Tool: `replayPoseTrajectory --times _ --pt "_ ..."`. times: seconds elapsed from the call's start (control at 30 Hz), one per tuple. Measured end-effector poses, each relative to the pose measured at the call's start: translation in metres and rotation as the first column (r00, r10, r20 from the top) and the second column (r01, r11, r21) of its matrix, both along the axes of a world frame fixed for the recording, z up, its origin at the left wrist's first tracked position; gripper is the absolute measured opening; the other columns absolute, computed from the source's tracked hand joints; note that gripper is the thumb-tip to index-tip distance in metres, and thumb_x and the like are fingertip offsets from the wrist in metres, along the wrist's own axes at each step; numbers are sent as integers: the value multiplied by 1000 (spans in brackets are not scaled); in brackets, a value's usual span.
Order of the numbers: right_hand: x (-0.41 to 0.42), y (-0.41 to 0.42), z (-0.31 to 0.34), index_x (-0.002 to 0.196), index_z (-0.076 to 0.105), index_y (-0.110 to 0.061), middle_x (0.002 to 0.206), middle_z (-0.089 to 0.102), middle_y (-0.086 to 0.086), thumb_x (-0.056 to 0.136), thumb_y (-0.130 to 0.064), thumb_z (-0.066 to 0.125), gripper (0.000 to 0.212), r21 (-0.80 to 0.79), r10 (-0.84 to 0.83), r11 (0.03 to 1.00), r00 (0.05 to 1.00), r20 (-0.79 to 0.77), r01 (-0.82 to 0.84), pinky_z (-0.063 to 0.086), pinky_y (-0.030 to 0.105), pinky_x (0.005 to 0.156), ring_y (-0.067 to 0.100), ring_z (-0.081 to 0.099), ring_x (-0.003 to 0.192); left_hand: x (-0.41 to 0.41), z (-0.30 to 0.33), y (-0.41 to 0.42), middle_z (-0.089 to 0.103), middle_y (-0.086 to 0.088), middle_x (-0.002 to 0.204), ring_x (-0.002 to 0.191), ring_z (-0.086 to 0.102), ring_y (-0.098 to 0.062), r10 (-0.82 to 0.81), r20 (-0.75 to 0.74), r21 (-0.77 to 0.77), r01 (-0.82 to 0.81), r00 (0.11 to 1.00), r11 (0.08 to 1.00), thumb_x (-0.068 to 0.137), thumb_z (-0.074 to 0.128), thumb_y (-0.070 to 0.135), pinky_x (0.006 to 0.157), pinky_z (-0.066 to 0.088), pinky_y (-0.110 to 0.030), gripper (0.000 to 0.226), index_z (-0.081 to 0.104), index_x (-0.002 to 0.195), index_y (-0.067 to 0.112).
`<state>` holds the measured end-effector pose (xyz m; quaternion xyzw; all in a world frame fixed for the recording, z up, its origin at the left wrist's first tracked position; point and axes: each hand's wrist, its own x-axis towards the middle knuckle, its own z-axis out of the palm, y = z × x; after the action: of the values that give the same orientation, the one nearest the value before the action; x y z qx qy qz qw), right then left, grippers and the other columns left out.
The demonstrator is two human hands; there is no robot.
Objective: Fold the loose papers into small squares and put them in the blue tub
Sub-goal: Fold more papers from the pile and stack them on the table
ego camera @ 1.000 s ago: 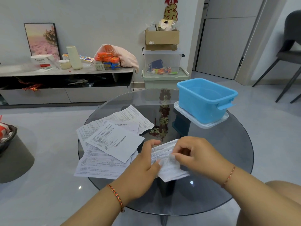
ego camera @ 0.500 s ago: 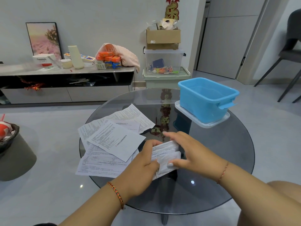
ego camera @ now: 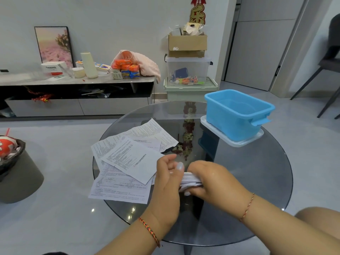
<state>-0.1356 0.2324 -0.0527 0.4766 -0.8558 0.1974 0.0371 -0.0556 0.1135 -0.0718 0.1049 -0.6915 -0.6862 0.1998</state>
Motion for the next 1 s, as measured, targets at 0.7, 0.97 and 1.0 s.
replayPoseTrajectory --times 0.7,0.97,1.0 --pt "-2 10 -4 98 54 -22 93 55 -4 81 -38 67 26 1 -37 999 999 -33 37 37 25 64 11 49 77 5 8 4 40 2 119 100 45 1 -103 128 -415 148 986 898 83 46 -10 80 35 -1 64 26 130 27" --pt "3 22 3 121 32 -30 112 36 -12 76 -45 64 57 -30 -18 999 998 61 20 45 19 77 5 46 94 1 5 9 31 2 126 106 41 -4 -49 191 -427 128 980 895 81 41 -10 93 37 -11 76 14 140 30" --pt "3 25 4 125 29 -29 113 34 -12 76 -47 64 63 -36 -73 996 996 60 75 44 18 78 6 46 97 1 5 9 30 3 128 109 39 -5 -44 190 -437 125 981 891 81 41 -10 99 36 -16 75 15 139 32"
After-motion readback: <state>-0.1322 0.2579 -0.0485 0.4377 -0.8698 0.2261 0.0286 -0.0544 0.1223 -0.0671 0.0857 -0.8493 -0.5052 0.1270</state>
